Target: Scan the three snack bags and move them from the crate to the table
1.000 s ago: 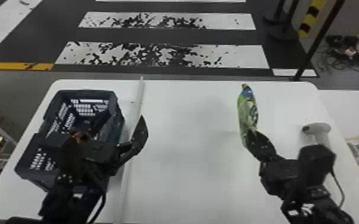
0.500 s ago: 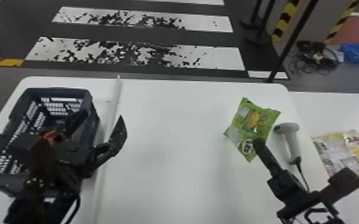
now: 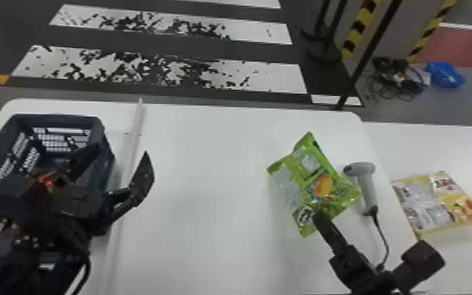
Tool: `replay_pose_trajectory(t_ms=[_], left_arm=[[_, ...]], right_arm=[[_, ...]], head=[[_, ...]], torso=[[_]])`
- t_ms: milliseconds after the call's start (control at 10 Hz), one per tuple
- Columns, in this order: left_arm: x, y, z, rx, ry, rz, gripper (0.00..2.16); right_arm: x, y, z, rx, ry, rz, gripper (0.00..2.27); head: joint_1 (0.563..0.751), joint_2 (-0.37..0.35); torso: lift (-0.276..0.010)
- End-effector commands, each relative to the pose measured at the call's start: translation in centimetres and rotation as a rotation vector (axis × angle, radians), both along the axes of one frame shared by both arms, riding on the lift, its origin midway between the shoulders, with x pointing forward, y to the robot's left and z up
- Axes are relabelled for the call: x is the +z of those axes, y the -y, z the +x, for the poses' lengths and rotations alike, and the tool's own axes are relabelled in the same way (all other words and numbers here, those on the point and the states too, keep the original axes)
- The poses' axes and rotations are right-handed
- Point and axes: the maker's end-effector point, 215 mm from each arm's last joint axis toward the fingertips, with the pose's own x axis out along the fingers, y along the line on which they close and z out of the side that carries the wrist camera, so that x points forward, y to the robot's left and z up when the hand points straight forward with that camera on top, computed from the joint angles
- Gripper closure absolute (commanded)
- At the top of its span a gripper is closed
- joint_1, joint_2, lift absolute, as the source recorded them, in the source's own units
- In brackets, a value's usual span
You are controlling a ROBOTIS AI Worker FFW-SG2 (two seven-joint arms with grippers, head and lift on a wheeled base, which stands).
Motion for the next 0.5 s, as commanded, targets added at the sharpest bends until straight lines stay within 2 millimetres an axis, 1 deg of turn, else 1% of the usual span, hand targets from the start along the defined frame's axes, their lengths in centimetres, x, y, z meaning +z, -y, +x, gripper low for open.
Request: replay_pose_trajectory(t_ms=[0, 100, 200, 300, 400], left_arm=[[0.0, 0.1, -0.1, -0.002, 0.0, -0.001, 0.04], [-0.1, 0.2, -0.1, -0.002, 0.0, -0.002, 0.04], [0.0, 0.3, -0.2, -0.004, 0.005, -0.004, 0.04], [0.0, 0.4, -0.2, -0.005, 0.008, -0.006, 0.04], [0.1, 0.3, -0.2, -0.004, 0.018, -0.008, 0.04]], right_arm=[[0.4, 0.6, -0.4, -0.025, 0.006, -0.033, 0.07], [0.6, 1.0, -0.8, -0.034, 0.009, -0.052, 0.07], [0.4, 0.7, -1.8, -0.021, -0.008, -0.054, 0.05], [0.6, -0.4, -2.7, 0.017, -0.029, -0.05, 0.07], [0.0, -2.8, -3.9, 0.095, -0.085, -0.019, 0.08]], head=[[0.695, -0.131], [0.695, -0.14], [0.695, -0.148], [0.695, -0.153], [0.695, -0.151]], torso=[[-0.062], [-0.062], [-0.062], [-0.062], [-0.062]])
